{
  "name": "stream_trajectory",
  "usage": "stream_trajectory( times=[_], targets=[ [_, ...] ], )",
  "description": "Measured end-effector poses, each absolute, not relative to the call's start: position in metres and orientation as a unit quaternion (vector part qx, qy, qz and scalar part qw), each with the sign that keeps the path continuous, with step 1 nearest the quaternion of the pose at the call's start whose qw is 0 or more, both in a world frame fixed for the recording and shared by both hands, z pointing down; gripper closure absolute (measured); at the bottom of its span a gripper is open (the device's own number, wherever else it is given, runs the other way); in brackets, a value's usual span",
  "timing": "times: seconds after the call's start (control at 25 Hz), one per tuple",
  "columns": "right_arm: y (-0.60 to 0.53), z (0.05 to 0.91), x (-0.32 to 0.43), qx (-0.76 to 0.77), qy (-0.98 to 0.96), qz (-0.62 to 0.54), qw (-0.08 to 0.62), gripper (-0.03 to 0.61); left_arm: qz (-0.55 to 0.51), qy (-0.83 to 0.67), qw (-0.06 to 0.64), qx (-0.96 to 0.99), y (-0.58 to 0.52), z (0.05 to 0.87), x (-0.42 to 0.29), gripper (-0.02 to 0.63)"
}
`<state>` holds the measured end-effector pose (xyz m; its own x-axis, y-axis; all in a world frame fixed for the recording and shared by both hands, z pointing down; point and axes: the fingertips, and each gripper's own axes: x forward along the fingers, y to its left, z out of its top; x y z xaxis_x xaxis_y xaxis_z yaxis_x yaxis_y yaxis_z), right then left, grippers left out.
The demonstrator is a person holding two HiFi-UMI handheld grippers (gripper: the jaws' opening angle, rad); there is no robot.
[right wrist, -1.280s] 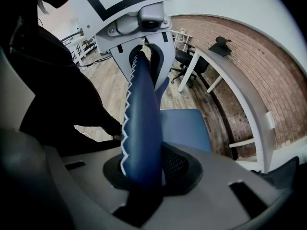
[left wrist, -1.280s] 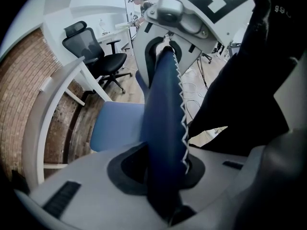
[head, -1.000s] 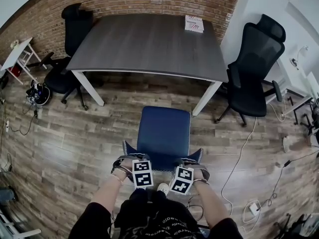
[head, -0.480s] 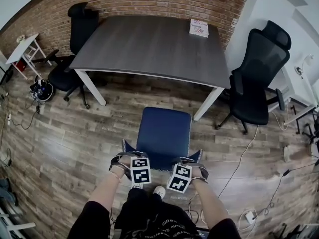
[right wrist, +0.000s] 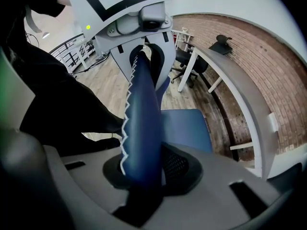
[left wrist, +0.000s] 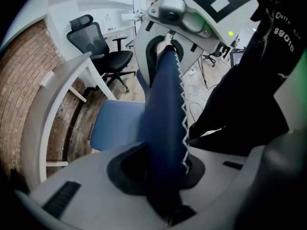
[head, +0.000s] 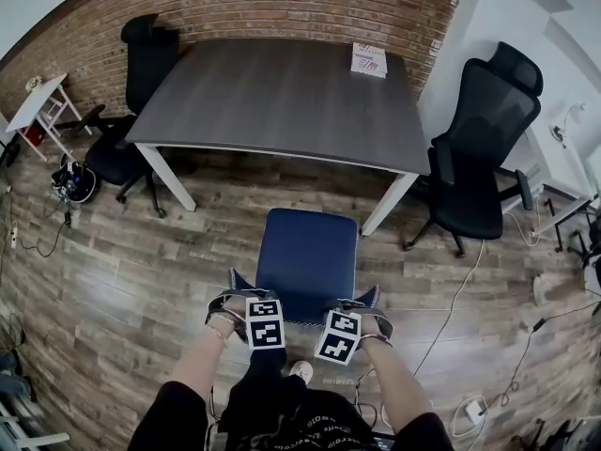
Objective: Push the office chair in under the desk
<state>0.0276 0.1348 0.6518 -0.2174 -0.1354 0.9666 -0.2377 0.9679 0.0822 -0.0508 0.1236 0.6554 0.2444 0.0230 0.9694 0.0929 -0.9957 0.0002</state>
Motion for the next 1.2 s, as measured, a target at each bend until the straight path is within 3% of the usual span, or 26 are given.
stream_trajectory(
  times=[1.2],
  targets=[
    [0.060, 0.655, 0.038, 0.132, -0.763, 0.064, 0.630, 0.492, -0.618, -0.063, 0.042, -0.782, 0.046, 0.658, -0.040, 0.529]
  ],
)
